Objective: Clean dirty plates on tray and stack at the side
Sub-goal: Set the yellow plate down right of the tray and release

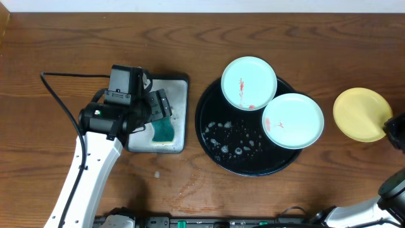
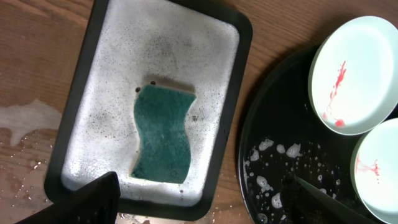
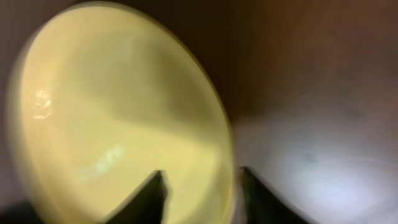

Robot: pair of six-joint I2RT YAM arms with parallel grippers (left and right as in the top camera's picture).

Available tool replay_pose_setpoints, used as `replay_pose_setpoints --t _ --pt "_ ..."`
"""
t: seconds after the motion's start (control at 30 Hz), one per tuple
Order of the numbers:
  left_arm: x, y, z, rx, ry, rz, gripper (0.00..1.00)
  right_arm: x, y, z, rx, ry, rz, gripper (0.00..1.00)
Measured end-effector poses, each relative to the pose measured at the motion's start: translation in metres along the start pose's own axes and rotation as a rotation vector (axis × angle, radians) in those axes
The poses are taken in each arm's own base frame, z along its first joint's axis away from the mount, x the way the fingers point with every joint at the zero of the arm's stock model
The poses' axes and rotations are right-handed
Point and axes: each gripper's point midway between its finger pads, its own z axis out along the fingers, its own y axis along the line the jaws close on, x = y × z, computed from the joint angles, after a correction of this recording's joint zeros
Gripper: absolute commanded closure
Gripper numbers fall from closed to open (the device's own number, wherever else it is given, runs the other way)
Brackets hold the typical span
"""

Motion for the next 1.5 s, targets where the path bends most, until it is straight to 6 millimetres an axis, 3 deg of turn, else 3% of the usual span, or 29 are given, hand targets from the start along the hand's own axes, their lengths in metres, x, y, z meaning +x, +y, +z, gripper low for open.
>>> replay_pose_setpoints --t 0.07,0.1,0.17,0.3,0.4,0.63,0.73,0.77,0.8,0.87,1.07,1.27,1.4,1.5 --pt "0.0 0.0 0.0 0.0 0.0 0.0 0.17 -0.001 0.023 -0.006 -0.108 -0.004 -0.043 0.34" --pt "0.0 0.0 0.0 0.0 0.0 0.0 0.17 0.003 0.043 -0.017 -0.187 -0.007 -0.085 0.34" --pt "0.0 0.0 0.0 0.0 0.0 0.0 0.17 0.012 0.066 -0.035 -0.24 -0.005 -0.151 0.34" --pt "0.0 0.0 0.0 0.0 0.0 0.0 0.17 0.046 0.123 -0.07 -0.287 -0.013 -0.351 0.46" --pt "0.0 0.0 0.0 0.0 0.0 0.0 0.17 0.08 0.15 -0.071 -0.228 0.022 -0.51 0.52" --pt "0.0 0.0 0.0 0.0 0.0 0.0 0.17 0.123 0.154 -0.019 0.034 0.092 -0.725 0.57" --pt "0.0 0.0 0.0 0.0 0.0 0.0 0.17 0.128 0.139 0.004 0.151 0.124 -0.762 0.75" --pt "0.0 0.0 0.0 0.0 0.0 0.0 0.17 0.129 0.133 0.01 0.181 0.135 -0.766 0.89" --pt "0.0 0.0 0.0 0.0 0.0 0.0 0.17 0.131 0.127 0.016 0.208 0.151 -0.771 0.95" --pt "0.0 0.0 0.0 0.0 0.0 0.0 0.17 0.133 0.12 0.021 0.239 0.17 -0.766 0.99" --pt "0.0 0.0 0.0 0.0 0.0 0.0 0.17 0.144 0.119 0.006 0.216 0.213 -0.758 0.99" --pt "0.0 0.0 0.0 0.0 0.0 0.0 0.17 0.157 0.14 -0.044 0.077 0.18 -0.764 0.99" --pt "0.0 0.0 0.0 0.0 0.0 0.0 0.17 0.191 0.153 -0.066 -0.002 0.236 -0.826 0.99" --pt "0.0 0.0 0.0 0.0 0.0 0.0 0.17 0.228 0.162 -0.064 -0.042 0.305 -0.905 0.99"
